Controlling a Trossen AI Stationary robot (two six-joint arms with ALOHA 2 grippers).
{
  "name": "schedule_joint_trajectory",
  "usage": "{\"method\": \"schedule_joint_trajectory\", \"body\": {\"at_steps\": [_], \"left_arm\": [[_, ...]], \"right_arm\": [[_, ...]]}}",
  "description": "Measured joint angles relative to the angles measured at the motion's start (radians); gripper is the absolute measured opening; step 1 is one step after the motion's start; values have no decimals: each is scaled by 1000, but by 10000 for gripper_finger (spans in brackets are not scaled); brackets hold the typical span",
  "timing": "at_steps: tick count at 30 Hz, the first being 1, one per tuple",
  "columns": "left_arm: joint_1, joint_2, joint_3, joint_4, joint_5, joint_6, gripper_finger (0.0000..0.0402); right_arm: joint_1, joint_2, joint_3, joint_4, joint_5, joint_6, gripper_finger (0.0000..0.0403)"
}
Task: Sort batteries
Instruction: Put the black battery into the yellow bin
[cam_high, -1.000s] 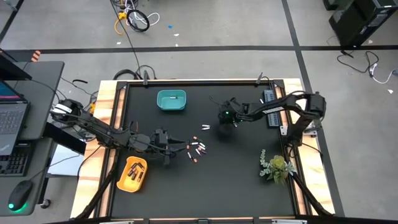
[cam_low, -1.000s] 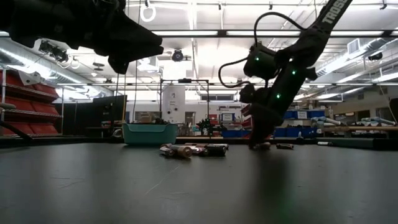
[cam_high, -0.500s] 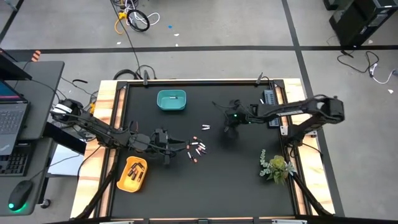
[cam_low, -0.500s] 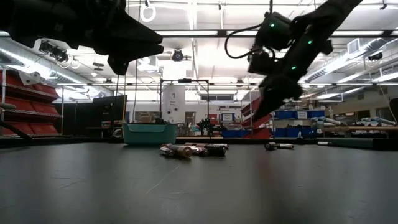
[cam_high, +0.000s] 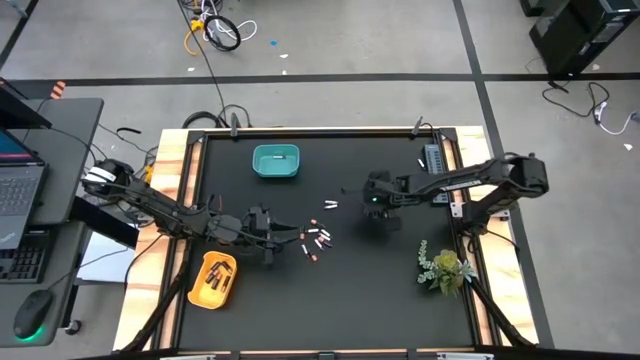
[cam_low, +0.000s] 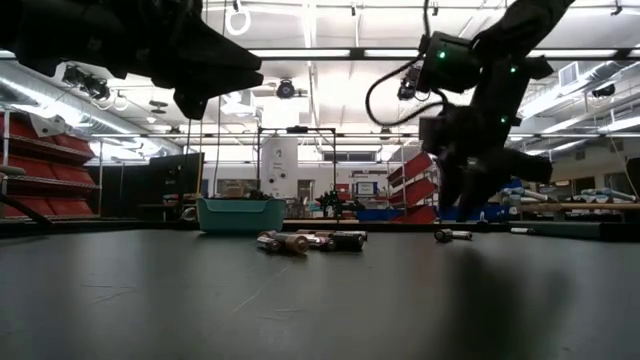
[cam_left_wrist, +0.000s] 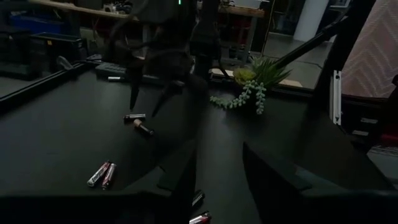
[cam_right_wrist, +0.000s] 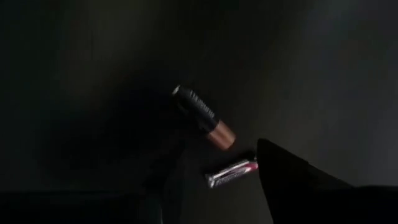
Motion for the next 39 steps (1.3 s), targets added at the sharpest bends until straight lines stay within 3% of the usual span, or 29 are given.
{"method": "schedule_joint_trajectory", "body": {"at_steps": [5, 13, 18, 25, 36, 39], "left_arm": [[0, 0, 0, -5, 0, 0, 147], [0, 0, 0, -8, 0, 0, 147], [0, 0, 0, -13, 0, 0, 147], [0, 0, 0, -14, 0, 2, 147], [0, 0, 0, -15, 0, -28, 147], [0, 0, 0, -25, 0, -48, 147]], "right_arm": [[8, 81, 48, -4, 2, -18, 165], [-34, 189, 103, -29, -118, -21, 153], [-38, 226, 110, -39, -113, -21, 131], [-9, 227, 109, -20, -74, -5, 23], [20, 200, 129, -19, -72, 106, 23], [23, 153, 161, -36, -118, 111, 3]]}}
